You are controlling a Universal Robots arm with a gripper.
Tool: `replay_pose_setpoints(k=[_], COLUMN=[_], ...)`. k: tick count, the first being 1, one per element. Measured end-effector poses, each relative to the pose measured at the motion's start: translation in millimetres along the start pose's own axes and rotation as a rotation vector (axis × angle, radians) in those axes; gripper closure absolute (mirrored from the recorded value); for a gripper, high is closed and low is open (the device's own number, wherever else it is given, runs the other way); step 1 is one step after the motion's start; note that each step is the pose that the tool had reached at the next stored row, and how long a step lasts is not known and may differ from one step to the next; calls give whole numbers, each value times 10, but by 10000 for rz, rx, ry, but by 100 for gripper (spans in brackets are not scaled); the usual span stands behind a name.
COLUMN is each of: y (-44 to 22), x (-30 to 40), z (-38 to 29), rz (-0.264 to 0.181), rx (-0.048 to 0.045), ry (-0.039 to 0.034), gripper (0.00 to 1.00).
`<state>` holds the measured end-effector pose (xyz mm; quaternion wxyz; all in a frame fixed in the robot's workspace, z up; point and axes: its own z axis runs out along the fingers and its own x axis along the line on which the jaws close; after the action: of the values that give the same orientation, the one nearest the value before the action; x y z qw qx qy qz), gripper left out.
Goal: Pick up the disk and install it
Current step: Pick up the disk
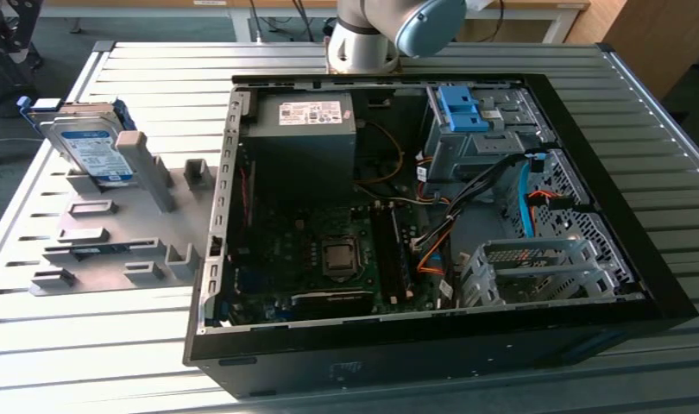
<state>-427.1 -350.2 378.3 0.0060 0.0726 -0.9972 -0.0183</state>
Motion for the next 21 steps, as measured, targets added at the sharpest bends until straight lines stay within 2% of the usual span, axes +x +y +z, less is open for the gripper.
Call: replay_pose_setpoints(k=[21], y=[0], x=[0], z=[0], rz=[-188], rx=[2], ry=[7], gripper=[89])
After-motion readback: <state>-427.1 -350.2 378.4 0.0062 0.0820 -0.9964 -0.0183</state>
